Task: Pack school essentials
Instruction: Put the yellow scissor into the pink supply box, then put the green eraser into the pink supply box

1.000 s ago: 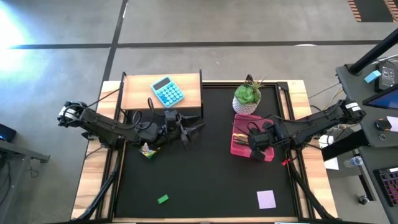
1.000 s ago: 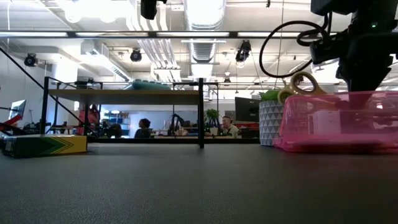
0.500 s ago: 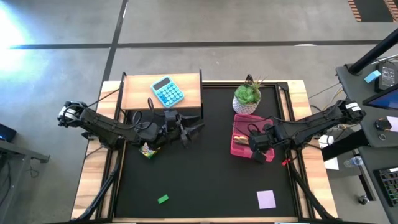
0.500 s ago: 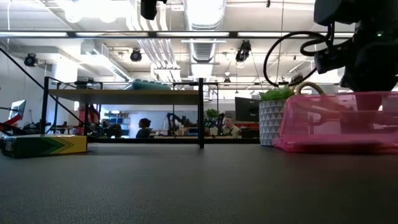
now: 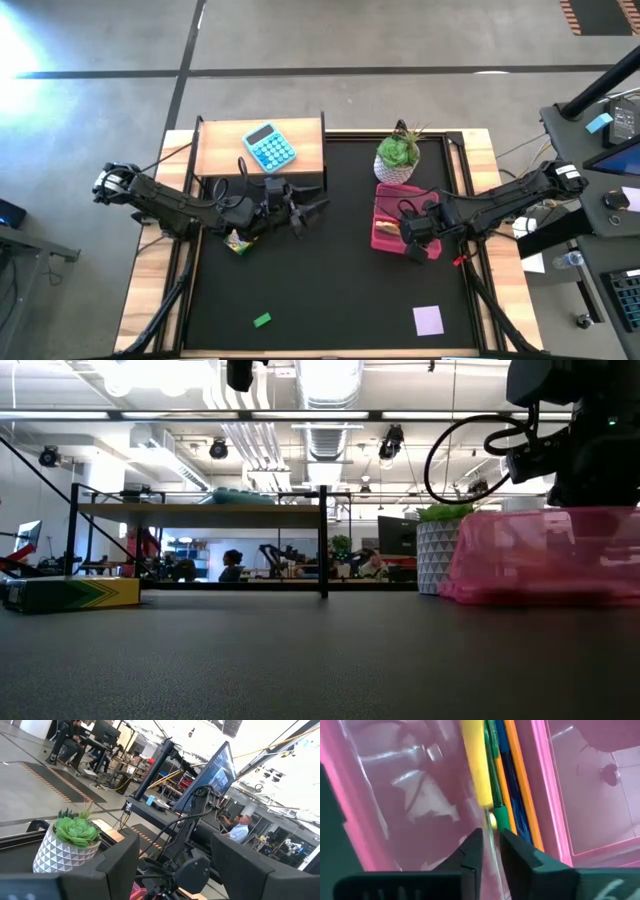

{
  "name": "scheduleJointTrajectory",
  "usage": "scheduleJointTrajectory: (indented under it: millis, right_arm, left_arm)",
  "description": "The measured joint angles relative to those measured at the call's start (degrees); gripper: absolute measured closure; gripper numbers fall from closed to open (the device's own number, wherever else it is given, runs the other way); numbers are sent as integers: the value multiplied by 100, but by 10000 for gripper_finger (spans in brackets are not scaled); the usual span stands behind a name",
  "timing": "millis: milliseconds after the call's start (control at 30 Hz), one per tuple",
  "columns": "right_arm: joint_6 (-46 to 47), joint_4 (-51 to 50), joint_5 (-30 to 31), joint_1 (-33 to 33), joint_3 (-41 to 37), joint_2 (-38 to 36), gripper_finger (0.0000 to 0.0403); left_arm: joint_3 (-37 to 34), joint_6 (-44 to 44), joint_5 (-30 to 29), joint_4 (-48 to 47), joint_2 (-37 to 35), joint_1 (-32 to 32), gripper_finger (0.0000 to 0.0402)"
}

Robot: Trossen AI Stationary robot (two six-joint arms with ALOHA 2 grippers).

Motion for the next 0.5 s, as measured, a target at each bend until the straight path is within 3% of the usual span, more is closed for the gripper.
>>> scheduleJointTrajectory:
  millis: [233,500]
  right_arm:
    - [-89,35,-3,0,0,-5,308]
    - [-302,35,-66,0,209,-11,313]
  left_arm:
    - [0,0,-2,0,0,0,173]
    - [0,1,5,-2,0,3,173]
